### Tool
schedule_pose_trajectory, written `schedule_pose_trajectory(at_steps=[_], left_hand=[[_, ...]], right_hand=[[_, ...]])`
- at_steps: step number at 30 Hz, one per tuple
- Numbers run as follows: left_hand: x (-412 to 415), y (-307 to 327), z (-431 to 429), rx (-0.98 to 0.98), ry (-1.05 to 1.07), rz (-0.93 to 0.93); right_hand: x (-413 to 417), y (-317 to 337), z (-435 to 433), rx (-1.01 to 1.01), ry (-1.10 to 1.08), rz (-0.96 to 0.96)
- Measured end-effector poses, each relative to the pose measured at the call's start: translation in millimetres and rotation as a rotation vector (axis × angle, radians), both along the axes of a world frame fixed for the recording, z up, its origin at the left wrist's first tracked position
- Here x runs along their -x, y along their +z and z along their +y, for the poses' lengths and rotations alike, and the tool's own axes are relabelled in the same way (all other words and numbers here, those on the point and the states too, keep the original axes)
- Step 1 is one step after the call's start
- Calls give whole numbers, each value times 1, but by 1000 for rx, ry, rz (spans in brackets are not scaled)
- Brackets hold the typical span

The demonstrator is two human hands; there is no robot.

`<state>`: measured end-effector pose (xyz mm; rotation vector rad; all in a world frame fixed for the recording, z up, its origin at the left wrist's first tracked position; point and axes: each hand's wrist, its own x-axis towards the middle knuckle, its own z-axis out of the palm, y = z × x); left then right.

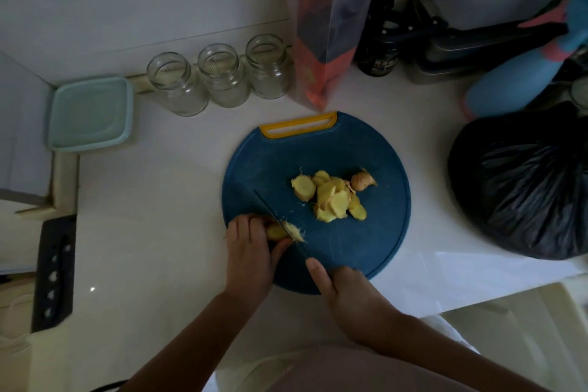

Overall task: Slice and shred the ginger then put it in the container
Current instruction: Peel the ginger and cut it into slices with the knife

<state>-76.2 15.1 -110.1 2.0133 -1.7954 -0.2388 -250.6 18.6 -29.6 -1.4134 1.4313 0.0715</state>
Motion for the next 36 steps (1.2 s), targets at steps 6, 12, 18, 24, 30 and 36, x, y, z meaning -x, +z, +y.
schedule_pose_trajectory(at_steps=[6,12,18,24,30,36], left_hand=[[1,2,-1,-22,-10,-2],[1,1,-1,-35,0,26],[-1,-1,1,-32,-49,66],[-1,-6,0,-59,-33,71],[-3,-5,-2,-20,-39,101],[0,1,0,22,-9,134]], right_hand=[[-4,0,-2,-30,12,44],[-7,9,-7,-88,27,25],[-19,3,-20,-56,112,42],[-30,-7,-29,-37,132,48],[-40,1,-41,-51,94,39],[-17,18,-22,-17,93,25]])
